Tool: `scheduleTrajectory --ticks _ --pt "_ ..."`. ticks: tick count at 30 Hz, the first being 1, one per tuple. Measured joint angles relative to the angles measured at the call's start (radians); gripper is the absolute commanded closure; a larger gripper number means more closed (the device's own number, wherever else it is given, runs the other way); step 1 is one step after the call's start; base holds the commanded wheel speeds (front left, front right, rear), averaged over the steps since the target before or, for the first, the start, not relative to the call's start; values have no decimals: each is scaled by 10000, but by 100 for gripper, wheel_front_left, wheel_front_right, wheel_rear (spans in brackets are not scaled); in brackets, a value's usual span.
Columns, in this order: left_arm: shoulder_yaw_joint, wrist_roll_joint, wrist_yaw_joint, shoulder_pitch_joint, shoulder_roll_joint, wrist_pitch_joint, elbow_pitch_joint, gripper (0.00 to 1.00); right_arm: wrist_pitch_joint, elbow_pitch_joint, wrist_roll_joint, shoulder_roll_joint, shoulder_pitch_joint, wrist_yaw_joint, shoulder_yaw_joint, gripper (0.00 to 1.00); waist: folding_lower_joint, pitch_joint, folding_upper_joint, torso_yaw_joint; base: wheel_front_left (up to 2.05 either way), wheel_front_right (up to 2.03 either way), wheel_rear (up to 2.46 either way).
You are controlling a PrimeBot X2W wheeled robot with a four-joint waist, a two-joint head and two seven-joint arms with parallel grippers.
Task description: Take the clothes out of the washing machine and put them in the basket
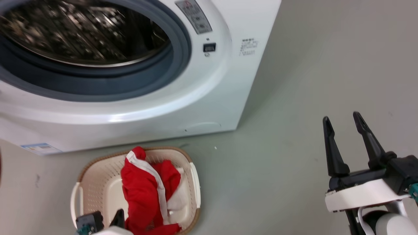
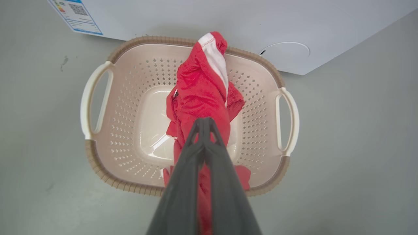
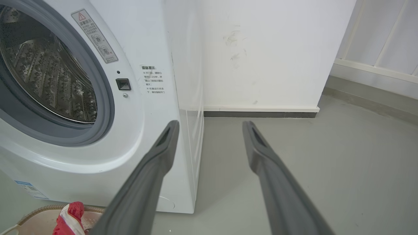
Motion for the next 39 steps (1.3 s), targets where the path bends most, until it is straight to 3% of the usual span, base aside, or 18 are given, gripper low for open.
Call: scheduleTrajectory --ticks 11,22,33,34,35,39 --pt "297 130 -508 -2742 345 -570 2980 100 -443 148 142 -4 -876 0 286 0 1 1803 -1 -751 0 0 0" --pt "694 -25 -775 -4231 604 -685 5444 100 -880 265 362 -6 -1393 0 305 0 1 3354 0 -1590 0 0 0" --pt "802 -418 -1277 -4858 489 -516 6832 99 -1114 656 453 0 -1742 0 435 0 0 3844 0 -1860 0 0 0" --pt "811 -430 -1275 -4853 464 -520 6880 58 -1143 696 454 0 -1740 0 418 0 0 3791 0 -1852 0 0 0" --pt "805 -428 -1277 -4839 431 -525 6915 0 -1143 744 454 -2 -1739 0 405 0 0 3719 0 -1835 0 0 0" --pt "773 -424 -1369 -4723 328 -617 6970 0 -1170 897 428 0 -1730 0 393 0 0 3293 0 -1723 0 0 0"
